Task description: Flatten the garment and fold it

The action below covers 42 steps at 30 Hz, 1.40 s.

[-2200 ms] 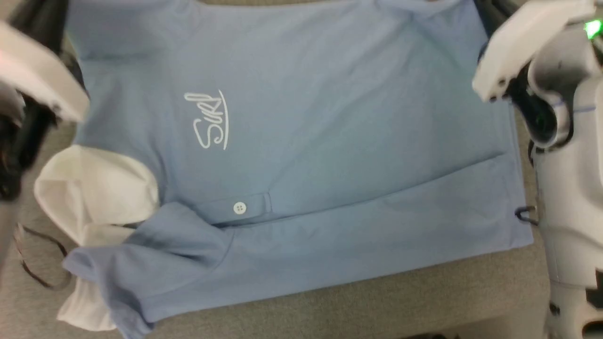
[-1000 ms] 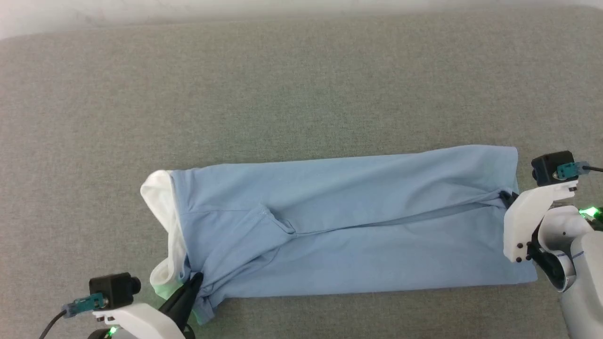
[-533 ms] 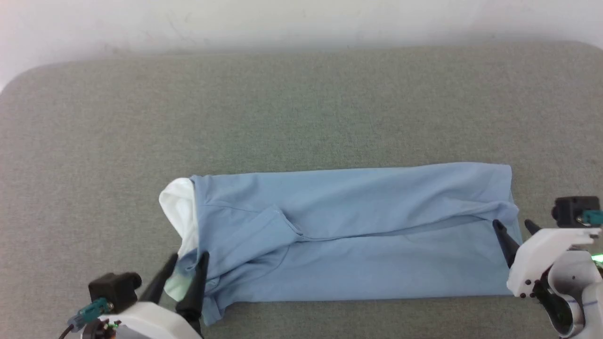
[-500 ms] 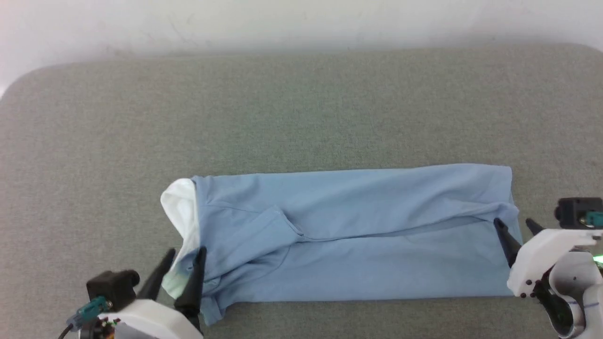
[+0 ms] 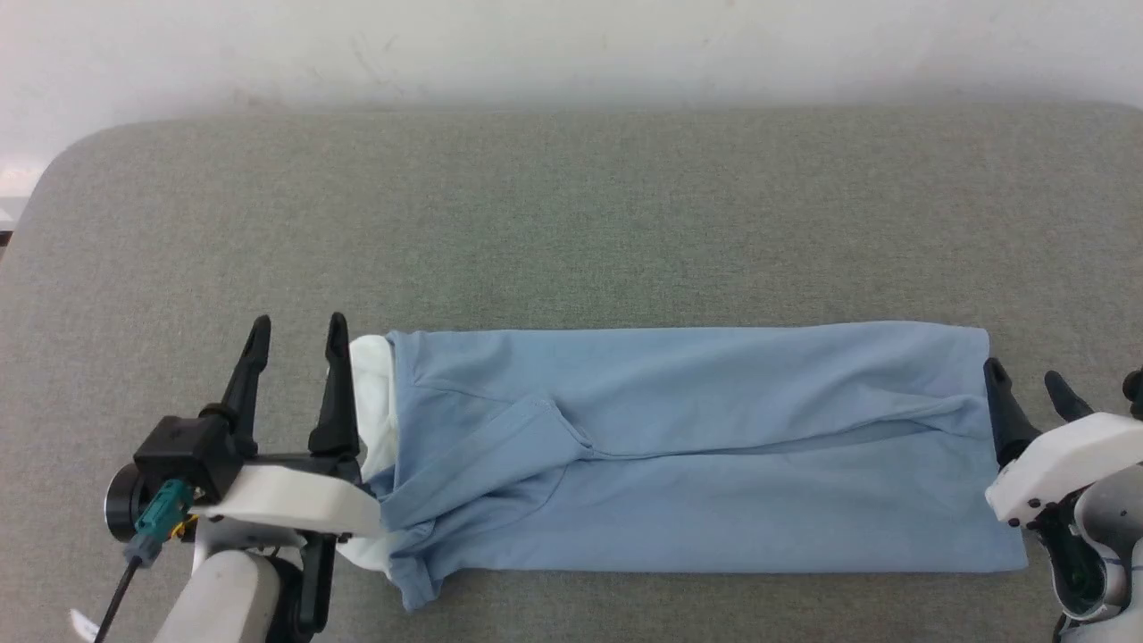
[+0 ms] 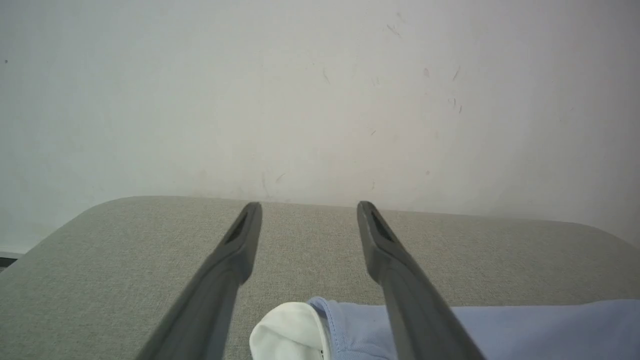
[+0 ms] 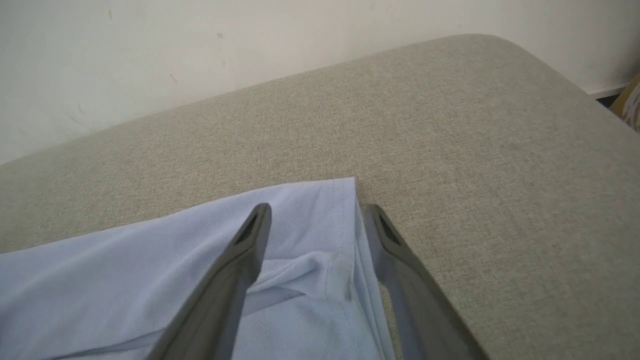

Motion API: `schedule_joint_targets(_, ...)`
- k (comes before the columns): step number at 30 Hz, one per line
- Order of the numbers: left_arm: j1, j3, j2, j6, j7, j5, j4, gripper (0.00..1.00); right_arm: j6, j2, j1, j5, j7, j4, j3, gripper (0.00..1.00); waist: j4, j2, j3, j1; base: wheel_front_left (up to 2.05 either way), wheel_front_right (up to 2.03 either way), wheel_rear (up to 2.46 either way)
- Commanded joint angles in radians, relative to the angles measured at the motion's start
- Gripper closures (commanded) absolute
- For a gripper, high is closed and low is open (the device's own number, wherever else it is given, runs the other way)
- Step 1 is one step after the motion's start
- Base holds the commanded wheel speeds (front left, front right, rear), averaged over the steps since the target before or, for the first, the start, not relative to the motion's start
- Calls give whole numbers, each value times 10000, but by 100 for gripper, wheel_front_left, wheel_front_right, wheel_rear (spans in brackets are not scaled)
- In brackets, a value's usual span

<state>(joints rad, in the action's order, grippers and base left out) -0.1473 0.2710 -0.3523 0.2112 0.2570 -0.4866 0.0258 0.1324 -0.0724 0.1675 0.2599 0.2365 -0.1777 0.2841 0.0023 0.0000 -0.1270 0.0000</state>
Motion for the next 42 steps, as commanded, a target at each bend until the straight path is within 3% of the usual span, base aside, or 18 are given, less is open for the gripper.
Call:
schedule_joint_targets(1, -212, -312, 339, -224, 44, 488, 91, 0, -17, 89, 293, -92, 46, -294, 238, 0, 52, 0, -65, 0, 0, 0, 0)
schedule_joint_targets(12, -140, -1903, 1643, -1339, 46, 2153, 542, 0, -17, 216, 1548, -1140, 1487, -2426, 1374, 0, 80, 0, -223, 0, 0, 0, 0)
schedule_joint_targets(23, -175, -2666, 2295, -2136, 47, 2758, 803, 0, -17, 220, 2160, -2010, 3971, -3704, 1390, 2, 127, 0, -293, 0, 0, 0, 0)
schedule_joint_targets(24, -184, -2711, 2343, -2195, 47, 2801, 830, 0, -17, 220, 2164, -2024, 4202, -3734, 1395, 35, 132, 0, -293, 0, 0, 0, 0)
schedule_joint_targets(27, -208, -2845, 2465, -2348, 47, 2912, 905, 0, -17, 220, 2186, -2035, 4414, -3592, 1397, 100, 128, 0, -298, 0, 0, 0, 0)
schedule_joint_targets(33, -231, -3067, 2628, -2574, 47, 3111, 1015, 0, -17, 221, 2112, -2398, 4007, -3182, 1867, 100, 124, 0, -298, 0, 0, 0, 0)
schedule_joint_targets(42, -228, -3229, 2777, -2808, 47, 3325, 1062, 0, -17, -149, 2059, -4141, 2601, -2756, 3722, 100, 227, 0, -336, 0, 0, 0, 0)
